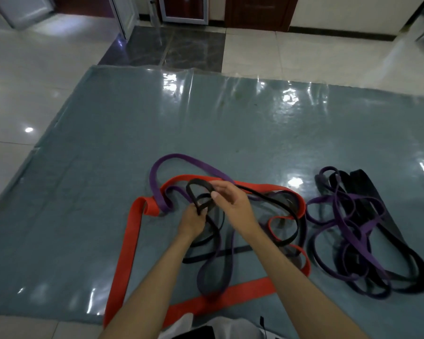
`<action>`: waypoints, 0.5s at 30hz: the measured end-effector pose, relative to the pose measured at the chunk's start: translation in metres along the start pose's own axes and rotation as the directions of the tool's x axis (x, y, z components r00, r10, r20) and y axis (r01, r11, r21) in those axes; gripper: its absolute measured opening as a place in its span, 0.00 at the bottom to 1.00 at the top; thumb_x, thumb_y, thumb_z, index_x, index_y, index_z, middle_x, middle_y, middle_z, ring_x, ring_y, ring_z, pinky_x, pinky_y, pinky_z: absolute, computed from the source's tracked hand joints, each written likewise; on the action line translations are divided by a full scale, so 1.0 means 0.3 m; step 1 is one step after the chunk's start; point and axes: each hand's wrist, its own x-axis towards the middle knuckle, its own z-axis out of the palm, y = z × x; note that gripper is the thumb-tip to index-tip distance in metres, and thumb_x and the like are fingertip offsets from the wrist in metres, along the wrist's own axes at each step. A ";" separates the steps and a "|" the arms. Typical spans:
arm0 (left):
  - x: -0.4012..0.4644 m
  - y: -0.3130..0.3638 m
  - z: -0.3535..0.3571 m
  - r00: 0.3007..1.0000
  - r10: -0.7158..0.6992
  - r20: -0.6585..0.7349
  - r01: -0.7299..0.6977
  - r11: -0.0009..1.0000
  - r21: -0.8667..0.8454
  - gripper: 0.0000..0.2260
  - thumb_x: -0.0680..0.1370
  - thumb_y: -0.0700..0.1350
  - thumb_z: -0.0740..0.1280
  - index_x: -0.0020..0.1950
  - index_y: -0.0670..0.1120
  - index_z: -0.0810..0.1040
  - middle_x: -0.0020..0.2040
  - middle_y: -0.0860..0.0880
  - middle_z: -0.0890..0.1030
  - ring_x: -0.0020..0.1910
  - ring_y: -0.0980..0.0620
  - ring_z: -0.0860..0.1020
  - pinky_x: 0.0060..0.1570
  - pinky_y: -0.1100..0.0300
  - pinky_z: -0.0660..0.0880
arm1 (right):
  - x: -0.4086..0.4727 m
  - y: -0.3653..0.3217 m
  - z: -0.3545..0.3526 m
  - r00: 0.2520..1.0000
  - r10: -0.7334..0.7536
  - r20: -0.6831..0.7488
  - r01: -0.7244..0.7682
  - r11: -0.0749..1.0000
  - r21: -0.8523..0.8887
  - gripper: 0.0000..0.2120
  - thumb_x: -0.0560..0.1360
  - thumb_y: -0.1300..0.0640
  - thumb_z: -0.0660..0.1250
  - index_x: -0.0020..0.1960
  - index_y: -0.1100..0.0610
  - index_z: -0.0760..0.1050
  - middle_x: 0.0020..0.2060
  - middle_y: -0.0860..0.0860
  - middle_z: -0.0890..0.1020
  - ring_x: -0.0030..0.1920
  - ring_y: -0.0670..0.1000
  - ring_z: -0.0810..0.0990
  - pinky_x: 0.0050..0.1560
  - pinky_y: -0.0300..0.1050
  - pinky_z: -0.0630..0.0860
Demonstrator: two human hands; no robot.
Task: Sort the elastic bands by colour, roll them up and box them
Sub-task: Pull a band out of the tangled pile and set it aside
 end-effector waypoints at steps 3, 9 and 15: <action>0.030 -0.019 -0.038 0.981 -0.135 -0.139 0.124 0.989 -0.085 0.05 0.86 0.39 0.60 0.58 0.46 0.73 0.49 0.40 0.83 0.49 0.41 0.84 0.49 0.53 0.77 | -0.016 0.127 -0.097 0.968 0.146 -0.203 -0.159 0.986 -0.049 0.09 0.82 0.68 0.66 0.56 0.58 0.81 0.52 0.57 0.86 0.53 0.54 0.84 0.59 0.55 0.79; 0.068 -0.112 -0.170 0.924 -0.108 -0.366 0.058 0.987 -0.147 0.07 0.86 0.43 0.63 0.61 0.41 0.76 0.49 0.46 0.82 0.49 0.50 0.81 0.49 0.57 0.74 | -0.142 0.295 -0.291 0.842 0.180 -0.509 -0.403 0.837 -0.371 0.11 0.76 0.73 0.68 0.56 0.63 0.82 0.55 0.59 0.83 0.56 0.61 0.81 0.63 0.62 0.78; 0.040 -0.164 -0.296 0.952 -0.018 -0.307 0.033 0.998 0.046 0.16 0.72 0.60 0.79 0.49 0.54 0.77 0.42 0.57 0.82 0.41 0.54 0.81 0.39 0.58 0.73 | -0.222 0.331 -0.422 0.634 0.101 -0.766 -0.647 0.611 -0.455 0.20 0.75 0.64 0.72 0.66 0.56 0.76 0.69 0.61 0.74 0.67 0.67 0.74 0.65 0.67 0.72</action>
